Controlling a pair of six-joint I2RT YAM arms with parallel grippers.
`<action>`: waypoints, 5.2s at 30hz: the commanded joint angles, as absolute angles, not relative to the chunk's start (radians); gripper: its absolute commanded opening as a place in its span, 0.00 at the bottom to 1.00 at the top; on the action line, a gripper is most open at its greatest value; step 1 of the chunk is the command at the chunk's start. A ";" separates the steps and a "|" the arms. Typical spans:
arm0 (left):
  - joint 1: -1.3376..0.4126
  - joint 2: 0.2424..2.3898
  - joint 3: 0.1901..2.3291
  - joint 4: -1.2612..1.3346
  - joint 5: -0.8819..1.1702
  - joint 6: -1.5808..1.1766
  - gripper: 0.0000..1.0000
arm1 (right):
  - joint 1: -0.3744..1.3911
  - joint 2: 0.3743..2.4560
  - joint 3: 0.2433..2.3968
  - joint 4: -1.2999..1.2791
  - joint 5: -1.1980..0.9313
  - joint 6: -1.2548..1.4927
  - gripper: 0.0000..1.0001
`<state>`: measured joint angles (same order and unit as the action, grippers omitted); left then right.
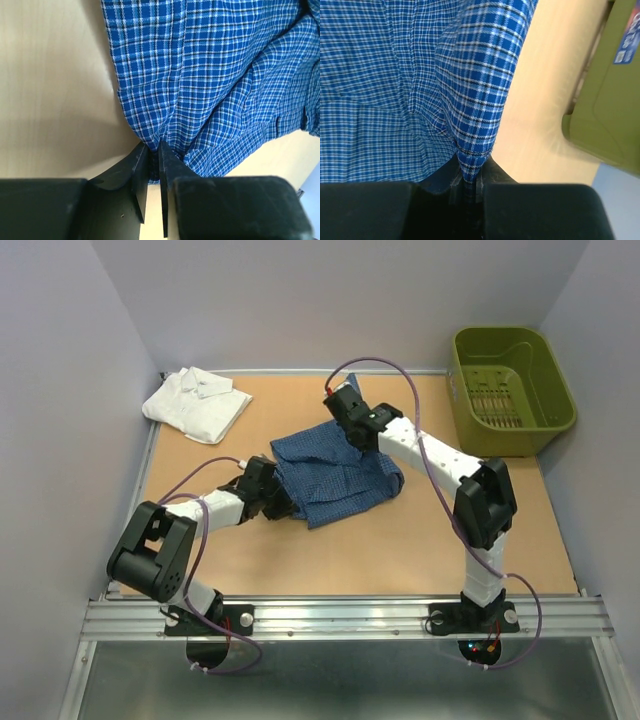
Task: Fold and stack the long sleeve shirts
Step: Fold the shirt
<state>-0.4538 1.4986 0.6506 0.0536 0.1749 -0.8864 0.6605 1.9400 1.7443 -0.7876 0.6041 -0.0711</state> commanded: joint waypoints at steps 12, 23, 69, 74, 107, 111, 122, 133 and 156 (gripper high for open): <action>-0.454 1.330 0.477 0.155 0.140 -1.028 0.19 | 0.982 2.213 1.970 -0.874 0.856 -0.025 0.06; -0.454 1.273 0.371 0.255 0.141 -1.118 0.19 | 1.051 2.273 2.039 -0.888 0.723 -0.003 0.19; -0.408 0.885 0.330 0.023 -0.026 -1.200 0.43 | 1.032 2.142 2.168 -0.856 0.410 0.322 0.56; -0.353 0.827 0.428 -0.113 -0.049 -1.073 0.65 | 0.953 1.950 1.911 -0.726 0.325 0.359 0.62; -0.330 1.460 0.709 0.115 0.094 -0.917 0.27 | 0.782 1.670 1.083 -0.009 -0.304 0.658 0.60; -0.330 1.395 0.704 0.135 0.094 -0.908 0.10 | 0.784 1.672 1.074 0.020 -0.308 0.657 0.60; -0.330 1.221 0.680 0.074 0.048 -0.930 0.08 | 0.782 1.667 1.075 0.031 -0.327 0.657 0.60; -0.301 1.291 0.515 0.158 -0.092 -0.922 0.00 | 0.782 1.733 1.075 0.086 -0.452 0.664 0.59; -0.273 1.424 0.630 0.107 -0.140 -0.826 0.00 | 0.807 2.077 0.996 0.397 -0.882 0.848 0.54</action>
